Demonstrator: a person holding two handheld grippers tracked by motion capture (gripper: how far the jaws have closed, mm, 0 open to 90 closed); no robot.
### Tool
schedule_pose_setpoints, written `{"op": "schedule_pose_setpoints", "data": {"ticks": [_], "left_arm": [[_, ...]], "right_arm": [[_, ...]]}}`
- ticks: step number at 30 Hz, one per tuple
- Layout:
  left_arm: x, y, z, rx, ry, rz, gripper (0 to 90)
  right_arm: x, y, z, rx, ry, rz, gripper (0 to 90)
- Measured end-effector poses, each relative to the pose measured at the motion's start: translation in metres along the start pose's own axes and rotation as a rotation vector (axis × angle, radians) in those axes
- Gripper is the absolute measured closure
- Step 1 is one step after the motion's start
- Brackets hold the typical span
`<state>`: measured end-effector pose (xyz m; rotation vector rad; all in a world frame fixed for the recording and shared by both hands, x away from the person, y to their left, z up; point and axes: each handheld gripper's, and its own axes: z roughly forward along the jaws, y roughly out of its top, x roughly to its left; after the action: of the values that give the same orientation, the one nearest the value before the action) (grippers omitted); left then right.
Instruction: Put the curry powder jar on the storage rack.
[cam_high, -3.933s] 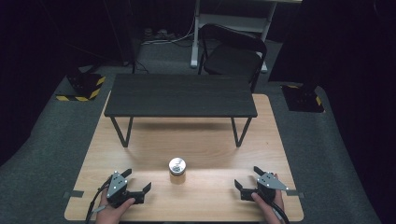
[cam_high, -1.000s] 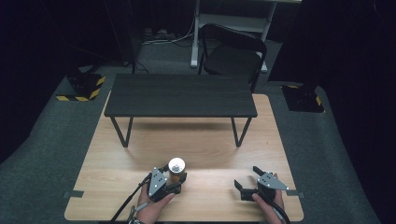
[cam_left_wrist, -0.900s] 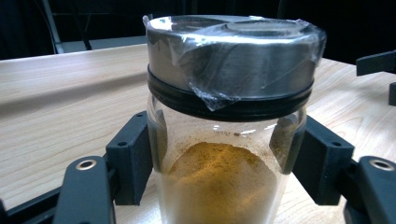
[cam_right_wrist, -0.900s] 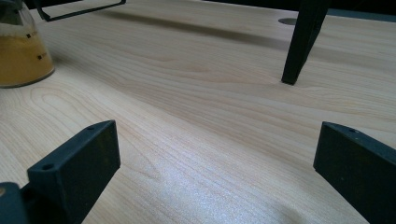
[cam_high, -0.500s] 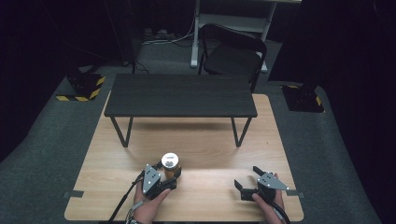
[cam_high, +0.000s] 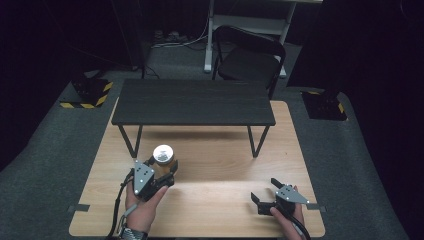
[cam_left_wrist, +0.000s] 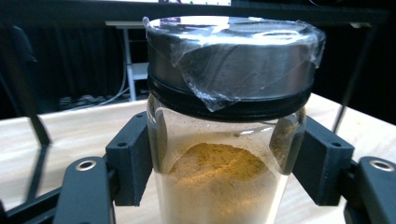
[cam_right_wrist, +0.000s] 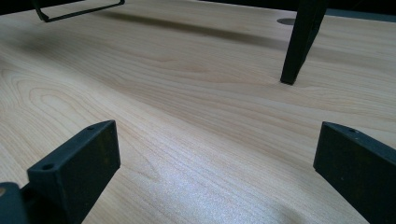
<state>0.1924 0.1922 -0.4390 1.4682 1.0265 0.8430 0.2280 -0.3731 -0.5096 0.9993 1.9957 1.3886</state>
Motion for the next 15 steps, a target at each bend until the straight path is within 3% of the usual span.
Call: {"op": "schedule_pose_setpoints", "data": {"ticks": [10,15], "left_arm": [[0.013,0.06,0.0,-0.033,0.071,0.0,30.5],[0.018,0.08,0.002,-0.051,0.073,0.004,30.6]], "right_arm": [[0.0,0.0,0.0,0.0,0.0,0.001,0.1],[0.0,0.0,0.0,0.0,-0.001,0.001,0.1]]}}
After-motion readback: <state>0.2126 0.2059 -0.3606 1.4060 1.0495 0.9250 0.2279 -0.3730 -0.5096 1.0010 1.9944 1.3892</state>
